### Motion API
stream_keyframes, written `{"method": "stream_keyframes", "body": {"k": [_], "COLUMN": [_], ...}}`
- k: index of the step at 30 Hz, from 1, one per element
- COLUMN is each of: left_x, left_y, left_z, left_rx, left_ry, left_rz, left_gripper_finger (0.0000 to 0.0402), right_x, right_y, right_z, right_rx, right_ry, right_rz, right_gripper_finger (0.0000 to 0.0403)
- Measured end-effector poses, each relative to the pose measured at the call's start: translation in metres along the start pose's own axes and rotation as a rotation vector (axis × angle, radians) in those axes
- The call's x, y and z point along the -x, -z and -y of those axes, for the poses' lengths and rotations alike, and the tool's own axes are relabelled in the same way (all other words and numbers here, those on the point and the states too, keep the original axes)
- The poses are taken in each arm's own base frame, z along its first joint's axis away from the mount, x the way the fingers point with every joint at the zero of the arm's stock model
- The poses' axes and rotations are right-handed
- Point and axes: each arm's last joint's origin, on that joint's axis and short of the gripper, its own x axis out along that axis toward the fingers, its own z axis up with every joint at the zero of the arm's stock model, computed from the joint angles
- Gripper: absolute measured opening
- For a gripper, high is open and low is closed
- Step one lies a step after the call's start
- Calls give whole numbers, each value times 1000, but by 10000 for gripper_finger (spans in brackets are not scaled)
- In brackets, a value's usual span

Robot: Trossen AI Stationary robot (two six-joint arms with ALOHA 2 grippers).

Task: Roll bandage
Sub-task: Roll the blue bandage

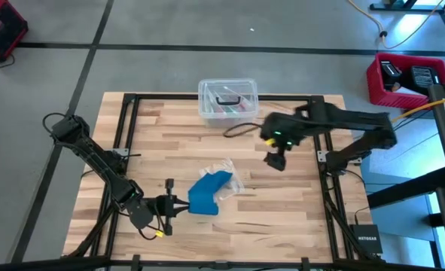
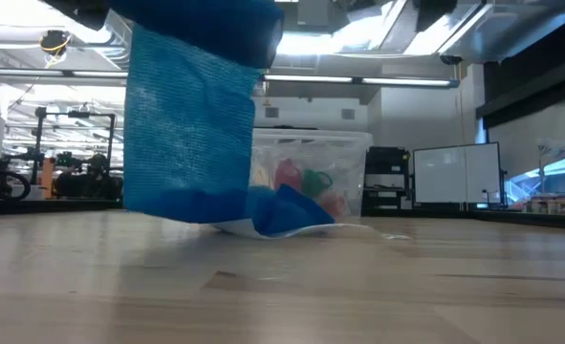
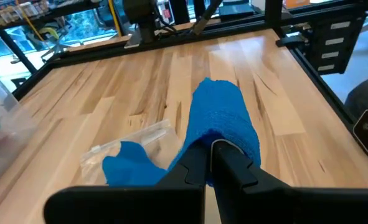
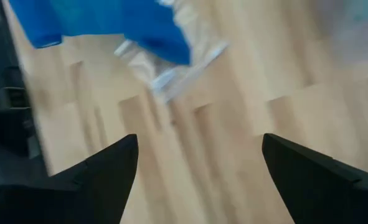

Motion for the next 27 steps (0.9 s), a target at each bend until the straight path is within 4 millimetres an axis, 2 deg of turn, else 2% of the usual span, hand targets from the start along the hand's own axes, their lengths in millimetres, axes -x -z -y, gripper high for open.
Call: {"method": "stream_keyframes", "body": {"k": [4, 8, 11, 13, 16, 20, 23, 27], "left_x": [-4, -14, -22, -22, -10, 10, 18, 16], "left_y": [-1, -4, -16, -31, -60, -89, -98, -105], "left_z": [-3, -11, -20, -27, -41, -62, -74, -83], "left_rx": [12, 99, 136, 126, 90, 55, 39, 36], "left_ry": [2, 35, 109, 127, 117, 88, 57, 14], "left_rz": [1, -10, 34, 79, 167, 284, 340, 393], "left_gripper_finger": [1, 1, 1, 1, 1, 1, 1, 1], "right_x": [16, 1, -26, -53, -91, -130, -150, -161], "right_y": [24, 47, 62, 71, 85, 97, 99, 83], "right_z": [-4, -5, -4, -4, -12, -25, -30, -30], "right_rx": [66, 174, 202, 209, 231, 209, 197, 154], "right_ry": [112, 159, 112, 41, -106, -244, -231, -168], "right_rz": [157, 320, 471, 548, 634, 894, 1078, 1209], "right_gripper_finger": [344, 344, 344, 344, 344, 344, 344, 344]}}
